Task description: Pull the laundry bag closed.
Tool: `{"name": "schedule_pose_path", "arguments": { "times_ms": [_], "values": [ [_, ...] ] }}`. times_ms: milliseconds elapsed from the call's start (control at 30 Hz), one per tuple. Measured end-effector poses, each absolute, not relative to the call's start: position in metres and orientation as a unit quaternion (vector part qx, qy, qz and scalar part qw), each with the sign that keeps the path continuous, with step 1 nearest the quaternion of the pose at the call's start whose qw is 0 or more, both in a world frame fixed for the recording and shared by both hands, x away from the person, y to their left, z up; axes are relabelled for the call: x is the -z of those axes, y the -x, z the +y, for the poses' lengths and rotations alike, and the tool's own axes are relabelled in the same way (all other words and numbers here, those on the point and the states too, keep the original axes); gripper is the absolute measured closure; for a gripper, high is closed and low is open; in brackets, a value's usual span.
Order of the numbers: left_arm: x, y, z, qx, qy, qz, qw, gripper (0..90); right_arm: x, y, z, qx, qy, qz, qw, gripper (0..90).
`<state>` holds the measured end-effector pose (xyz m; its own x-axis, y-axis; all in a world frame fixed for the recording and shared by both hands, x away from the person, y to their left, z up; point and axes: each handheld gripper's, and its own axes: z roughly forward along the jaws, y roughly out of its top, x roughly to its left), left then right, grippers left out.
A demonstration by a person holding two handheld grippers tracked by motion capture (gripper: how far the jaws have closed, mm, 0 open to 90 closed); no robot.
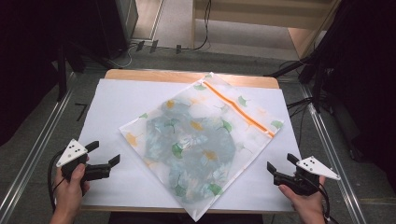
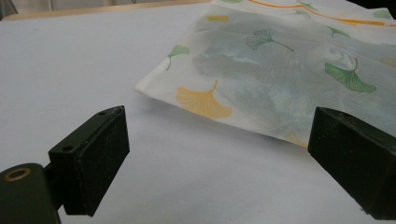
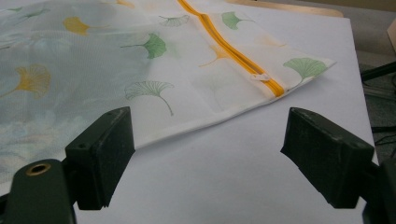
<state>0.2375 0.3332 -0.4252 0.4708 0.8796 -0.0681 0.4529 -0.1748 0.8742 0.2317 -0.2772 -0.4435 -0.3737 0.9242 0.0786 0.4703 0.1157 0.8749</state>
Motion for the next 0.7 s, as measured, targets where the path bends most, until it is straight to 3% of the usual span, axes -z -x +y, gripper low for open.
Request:
{"name": "schedule_pose_path", "arguments": {
  "times_ms": [500, 700],
  "values": [
    [0.432, -0.244, 0.312, -0.231, -0.740, 0.449, 0.444, 8.0, 0.446, -0.236, -0.262, -0.438, -0.488, 0.713, 0.247, 24.7],
    [0.443, -0.264, 0.311, -0.215, -0.749, 0.465, 0.420, 10.0, 0.451, -0.242, -0.245, -0.433, -0.482, 0.724, 0.236, 28.0]
  ]
}}
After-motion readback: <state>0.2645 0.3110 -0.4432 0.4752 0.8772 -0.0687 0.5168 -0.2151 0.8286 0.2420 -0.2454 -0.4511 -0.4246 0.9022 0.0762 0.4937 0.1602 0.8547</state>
